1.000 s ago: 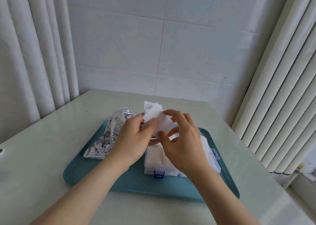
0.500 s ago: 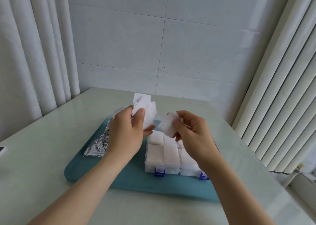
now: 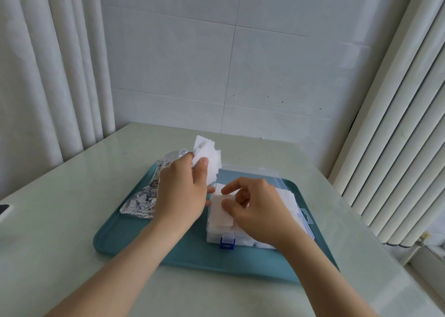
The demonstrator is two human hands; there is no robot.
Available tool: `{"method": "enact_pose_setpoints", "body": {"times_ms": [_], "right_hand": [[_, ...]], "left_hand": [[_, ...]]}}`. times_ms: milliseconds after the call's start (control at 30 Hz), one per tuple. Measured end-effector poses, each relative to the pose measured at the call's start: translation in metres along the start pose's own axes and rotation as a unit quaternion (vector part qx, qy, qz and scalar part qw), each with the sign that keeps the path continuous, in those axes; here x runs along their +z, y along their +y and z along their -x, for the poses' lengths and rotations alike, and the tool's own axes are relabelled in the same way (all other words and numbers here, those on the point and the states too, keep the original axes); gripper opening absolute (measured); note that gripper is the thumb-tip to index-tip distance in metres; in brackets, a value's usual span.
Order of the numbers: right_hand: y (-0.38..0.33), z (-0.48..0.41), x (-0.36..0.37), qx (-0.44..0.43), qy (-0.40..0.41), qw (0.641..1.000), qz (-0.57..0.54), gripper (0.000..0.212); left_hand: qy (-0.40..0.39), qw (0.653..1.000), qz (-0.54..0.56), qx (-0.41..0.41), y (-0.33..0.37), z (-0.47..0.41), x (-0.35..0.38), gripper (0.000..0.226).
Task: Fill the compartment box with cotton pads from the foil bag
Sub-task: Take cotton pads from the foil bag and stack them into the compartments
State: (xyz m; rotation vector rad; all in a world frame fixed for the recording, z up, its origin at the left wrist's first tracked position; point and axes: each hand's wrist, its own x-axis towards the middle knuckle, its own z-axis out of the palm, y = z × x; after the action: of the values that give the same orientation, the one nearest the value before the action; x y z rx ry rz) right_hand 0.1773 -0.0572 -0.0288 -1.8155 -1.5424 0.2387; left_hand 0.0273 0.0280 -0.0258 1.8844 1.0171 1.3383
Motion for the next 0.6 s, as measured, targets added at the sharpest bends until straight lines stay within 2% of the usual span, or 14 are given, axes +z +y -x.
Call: {"method": "enact_pose_setpoints", "body": {"times_ms": [200,367,533,600], "right_hand": [[-0.003,0.002,0.004,-0.014,0.008,0.998,0.067,0.019],[-0.002,0.003,0.008,-0.023,0.019,0.992,0.121,0.021],[-0.007,0.005,0.009,-0.027,0.027,0.986,0.161,0.02],[-0.008,0.004,0.008,-0.032,0.098,0.986,0.134,0.01]], "left_hand": [[-0.041,0.993,-0.104,0.033,-0.015,-0.003,0.005,0.036],[-0.034,0.982,-0.169,0.079,-0.01,0.0,0.005,0.041],[-0.026,0.984,-0.149,0.093,-0.006,0.002,0.004,0.036],[-0.032,0.989,-0.115,0.091,0.0,0.003,0.003,0.035]]}}
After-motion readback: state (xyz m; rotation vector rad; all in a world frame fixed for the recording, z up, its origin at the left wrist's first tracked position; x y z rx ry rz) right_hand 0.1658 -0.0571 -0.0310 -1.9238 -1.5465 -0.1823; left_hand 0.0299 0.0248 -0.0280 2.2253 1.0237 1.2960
